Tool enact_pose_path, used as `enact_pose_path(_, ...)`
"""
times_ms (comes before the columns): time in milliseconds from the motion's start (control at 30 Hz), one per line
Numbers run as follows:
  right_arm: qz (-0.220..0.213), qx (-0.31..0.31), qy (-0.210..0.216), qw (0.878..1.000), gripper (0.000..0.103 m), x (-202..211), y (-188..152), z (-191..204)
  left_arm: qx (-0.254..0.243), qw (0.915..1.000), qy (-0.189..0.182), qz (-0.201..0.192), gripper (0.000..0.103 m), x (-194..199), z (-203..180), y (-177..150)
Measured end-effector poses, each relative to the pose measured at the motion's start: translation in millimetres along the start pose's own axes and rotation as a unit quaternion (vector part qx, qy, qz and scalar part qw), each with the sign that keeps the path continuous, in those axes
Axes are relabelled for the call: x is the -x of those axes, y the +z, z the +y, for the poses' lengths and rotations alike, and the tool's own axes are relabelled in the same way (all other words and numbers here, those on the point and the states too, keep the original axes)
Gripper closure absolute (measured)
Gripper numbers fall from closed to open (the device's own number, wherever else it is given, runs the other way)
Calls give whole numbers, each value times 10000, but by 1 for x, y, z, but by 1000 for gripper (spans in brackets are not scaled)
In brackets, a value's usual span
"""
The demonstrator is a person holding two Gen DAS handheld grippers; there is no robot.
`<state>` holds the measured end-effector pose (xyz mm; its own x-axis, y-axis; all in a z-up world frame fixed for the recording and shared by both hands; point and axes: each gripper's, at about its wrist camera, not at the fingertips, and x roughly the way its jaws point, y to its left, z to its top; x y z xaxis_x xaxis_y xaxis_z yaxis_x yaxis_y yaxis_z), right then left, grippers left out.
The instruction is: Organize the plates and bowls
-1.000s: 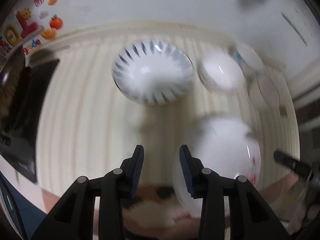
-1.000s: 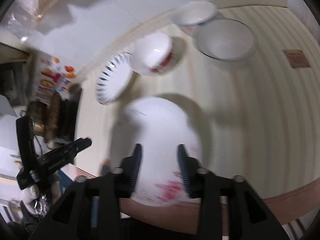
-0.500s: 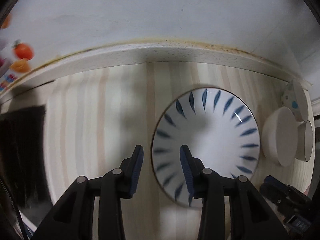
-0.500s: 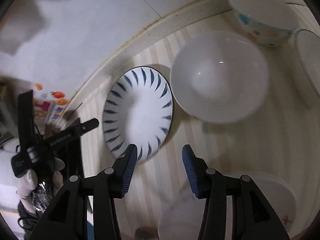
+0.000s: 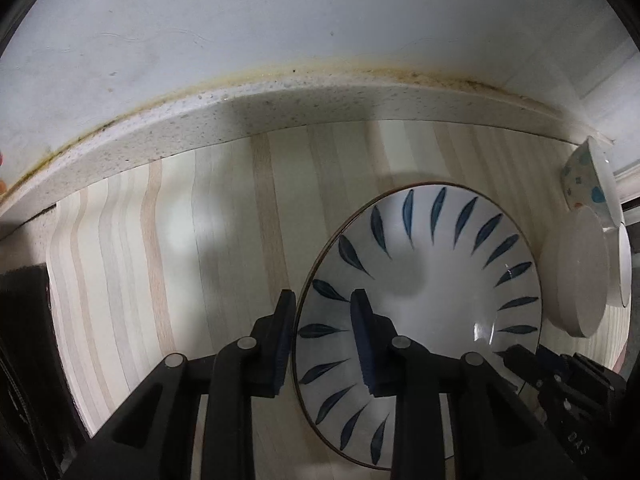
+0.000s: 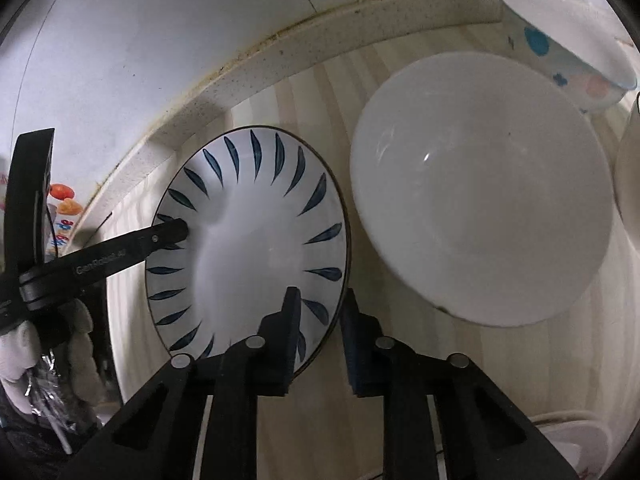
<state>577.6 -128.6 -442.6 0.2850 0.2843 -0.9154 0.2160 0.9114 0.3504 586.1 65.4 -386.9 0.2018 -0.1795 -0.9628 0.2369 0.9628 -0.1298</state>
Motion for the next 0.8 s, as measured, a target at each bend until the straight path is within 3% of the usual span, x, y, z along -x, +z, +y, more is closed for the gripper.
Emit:
enact_pose_path(167, -147, 325, -92, 9993, 83, 15, -4, 6, 84, 9996, 10, -252, 78, 24, -3, -25)
enact_pose_path(467, -338, 823, 243, 9957, 85, 74, -22, 6, 438, 9972, -80, -603, 78, 85, -7, -75)
enact_pose_path(800, -522, 1356, 508, 9881, 85, 168, -60, -33, 716, 9914, -228, -1073, 77, 146, -79, -116)
